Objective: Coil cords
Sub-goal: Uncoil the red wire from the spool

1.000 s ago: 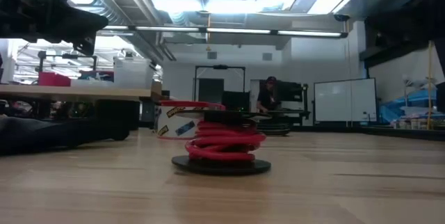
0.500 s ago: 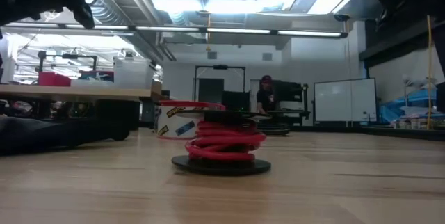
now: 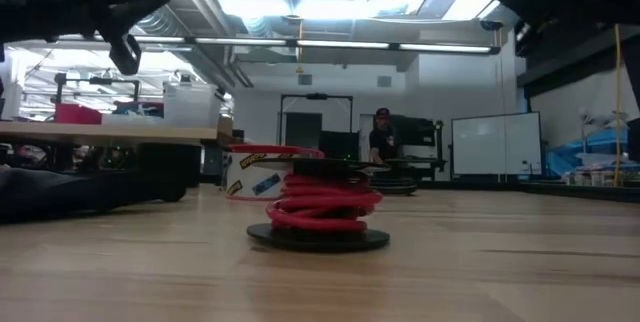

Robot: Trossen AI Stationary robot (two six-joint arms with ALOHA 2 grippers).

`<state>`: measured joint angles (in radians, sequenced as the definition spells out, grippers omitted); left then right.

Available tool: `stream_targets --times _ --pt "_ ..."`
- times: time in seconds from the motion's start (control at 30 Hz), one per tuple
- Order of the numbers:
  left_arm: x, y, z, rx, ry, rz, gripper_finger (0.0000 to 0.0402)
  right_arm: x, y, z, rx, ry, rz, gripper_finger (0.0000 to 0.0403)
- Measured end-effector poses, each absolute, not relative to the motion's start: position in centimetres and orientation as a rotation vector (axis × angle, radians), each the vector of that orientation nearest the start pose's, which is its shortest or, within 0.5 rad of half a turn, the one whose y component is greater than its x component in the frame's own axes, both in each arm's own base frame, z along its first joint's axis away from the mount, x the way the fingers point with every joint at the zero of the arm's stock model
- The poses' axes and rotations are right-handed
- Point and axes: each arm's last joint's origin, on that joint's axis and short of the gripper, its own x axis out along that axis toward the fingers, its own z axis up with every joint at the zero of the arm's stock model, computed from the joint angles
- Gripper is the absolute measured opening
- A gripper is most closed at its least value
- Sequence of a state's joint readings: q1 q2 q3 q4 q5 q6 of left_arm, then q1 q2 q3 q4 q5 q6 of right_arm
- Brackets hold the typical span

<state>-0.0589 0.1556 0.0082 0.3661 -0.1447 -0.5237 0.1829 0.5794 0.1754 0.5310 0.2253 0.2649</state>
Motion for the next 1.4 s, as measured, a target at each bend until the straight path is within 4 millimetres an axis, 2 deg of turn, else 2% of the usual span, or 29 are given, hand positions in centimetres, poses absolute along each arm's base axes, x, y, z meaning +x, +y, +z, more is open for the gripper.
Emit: stream_targets --times 0.2,0.33,0.47,0.67,0.87,1.1,1.4 --pt "11.0 -0.2 18.8 -0.588 -0.219 0.027 0.0106 18.0 2.7 22.9 0.253 -0.007 -0.042 0.0047" --pt "11.3 -0.2 18.4 -0.601 -0.176 0.038 0.0127 21.1 3.0 23.2 0.181 0.061 -0.137 0.0047" --pt "11.5 -0.3 17.9 -0.597 -0.132 0.051 0.0127 23.9 3.4 23.4 0.118 0.109 -0.175 0.0047" --pt "11.5 -0.3 17.8 -0.611 -0.116 0.056 0.0124 27.3 4.0 23.3 -0.076 0.168 -0.162 0.0047" --pt "11.5 -0.3 17.8 -0.611 -0.116 0.056 0.0123 29.6 4.5 23.1 0.001 0.226 -0.145 0.0047" --pt "11.5 -0.3 17.8 -0.539 -0.115 0.059 0.0123 32.2 4.2 22.7 -0.003 0.54 -0.082 0.0047" --pt "11.5 -0.3 17.8 -0.525 -0.113 0.061 0.0123 36.2 3.4 21.1 0.028 0.744 -0.031 0.0047"
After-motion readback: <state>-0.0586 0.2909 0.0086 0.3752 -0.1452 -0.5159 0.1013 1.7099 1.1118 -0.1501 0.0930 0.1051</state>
